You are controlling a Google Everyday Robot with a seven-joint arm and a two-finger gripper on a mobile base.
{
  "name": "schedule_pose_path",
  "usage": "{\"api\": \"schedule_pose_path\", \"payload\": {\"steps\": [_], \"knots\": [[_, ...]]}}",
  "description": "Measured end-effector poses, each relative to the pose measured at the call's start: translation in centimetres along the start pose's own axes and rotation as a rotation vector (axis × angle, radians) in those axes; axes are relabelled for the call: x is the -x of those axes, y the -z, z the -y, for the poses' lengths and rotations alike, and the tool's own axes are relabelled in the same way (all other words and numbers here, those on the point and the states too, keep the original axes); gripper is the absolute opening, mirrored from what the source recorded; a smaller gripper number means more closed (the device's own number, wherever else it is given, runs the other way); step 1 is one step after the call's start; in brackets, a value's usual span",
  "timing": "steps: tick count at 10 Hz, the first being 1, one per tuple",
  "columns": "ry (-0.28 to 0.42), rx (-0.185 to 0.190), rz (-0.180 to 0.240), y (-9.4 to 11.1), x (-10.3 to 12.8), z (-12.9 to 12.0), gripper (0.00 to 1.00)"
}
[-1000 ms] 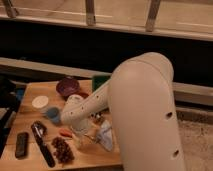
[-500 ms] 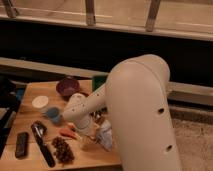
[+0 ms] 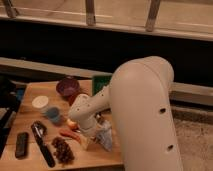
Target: Place fork in plastic cup
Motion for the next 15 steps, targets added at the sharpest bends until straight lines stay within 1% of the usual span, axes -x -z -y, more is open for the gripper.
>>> {"api": "schedule_pose_path", "payload": {"steps": [3, 6, 7, 10, 11, 12, 13, 14, 15], "knots": [[0.024, -0.011, 0.016, 0.4, 1.7, -0.3, 0.80], [0.043, -0.016, 0.025, 0.7, 2.5, -0.5, 0.79], [0.054, -0.014, 0.022, 0.5, 2.7, -0.7, 0.74], [0.073, -0.009, 0.017, 0.3, 2.9, -1.1, 0.44], [0.076, -0.010, 0.015, 0.3, 2.9, -1.1, 0.32], [0.077, -0.008, 0.013, 0.5, 2.8, -1.1, 0.24], [0.073, -0.008, 0.016, 0.8, 2.8, -1.0, 0.12], [0.075, -0.005, 0.015, 0.9, 2.8, -1.1, 0.07], [0.078, -0.006, 0.016, 1.1, 2.9, -1.2, 0.06]]}}
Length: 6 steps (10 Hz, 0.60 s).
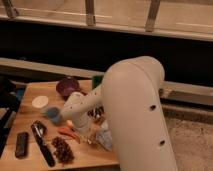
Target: Place fork in plastic cup
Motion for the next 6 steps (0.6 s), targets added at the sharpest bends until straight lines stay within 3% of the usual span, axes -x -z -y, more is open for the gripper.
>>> {"api": "schedule_pose_path", "payload": {"steps": [4, 6], "knots": [[-0.015, -0.006, 0.018, 0.9, -0.4, 0.5, 0.06], [-0.032, 0.009, 0.026, 2.3, -0.5, 0.7, 0.06]]}}
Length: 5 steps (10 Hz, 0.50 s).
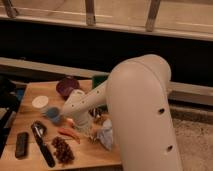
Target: Place fork in plastic cup
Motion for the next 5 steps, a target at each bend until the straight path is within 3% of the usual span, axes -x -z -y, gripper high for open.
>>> {"api": "schedule_pose_path", "payload": {"steps": [3, 5], "knots": [[-0.041, 0.032, -0.010, 3.7, -0.5, 1.0, 0.06], [-0.063, 0.035, -0.011, 5.3, -0.6, 1.4, 0.06]]}}
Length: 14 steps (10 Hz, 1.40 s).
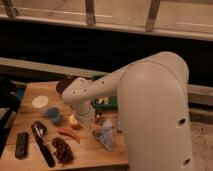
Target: Place fork in plastic cup
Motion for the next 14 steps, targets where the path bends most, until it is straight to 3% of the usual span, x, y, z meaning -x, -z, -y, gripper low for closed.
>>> {"api": "schedule_pose_path", "payload": {"steps": [4, 7, 8, 11, 14], "knots": [[-0.020, -0.016, 0.024, 3.5, 0.5, 0.4, 0.06], [0.000, -0.025, 0.077, 5.8, 3.4, -0.5, 0.06], [0.006, -0.021, 0.112, 6.5, 5.0, -0.8, 0.06], [0.031, 0.015, 0.200, 7.9, 9.1, -1.8, 0.06], [0.045, 0.111, 0.319, 9.8, 12.2, -2.4, 0.06]]}}
